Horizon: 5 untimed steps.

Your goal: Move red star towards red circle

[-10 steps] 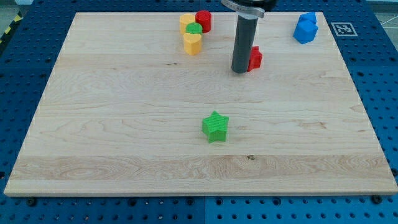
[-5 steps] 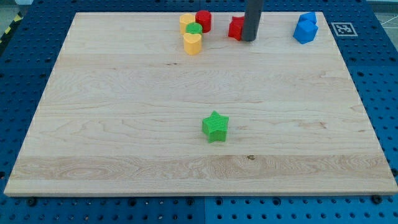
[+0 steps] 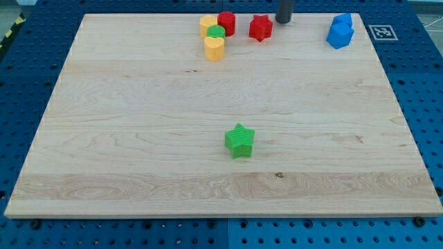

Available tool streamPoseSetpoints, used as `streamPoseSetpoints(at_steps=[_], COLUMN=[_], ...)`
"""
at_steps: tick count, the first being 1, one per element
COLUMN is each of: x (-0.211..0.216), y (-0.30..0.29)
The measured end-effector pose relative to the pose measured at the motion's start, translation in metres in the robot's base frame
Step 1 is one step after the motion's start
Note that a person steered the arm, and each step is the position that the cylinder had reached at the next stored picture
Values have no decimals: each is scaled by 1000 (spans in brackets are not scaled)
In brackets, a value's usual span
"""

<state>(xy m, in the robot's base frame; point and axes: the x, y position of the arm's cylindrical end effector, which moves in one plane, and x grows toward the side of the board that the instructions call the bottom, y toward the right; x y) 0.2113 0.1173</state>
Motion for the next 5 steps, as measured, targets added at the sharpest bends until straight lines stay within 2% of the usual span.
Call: streamPoseSetpoints(at_steps=[2,5], x=[26,24], y=[-38,-46])
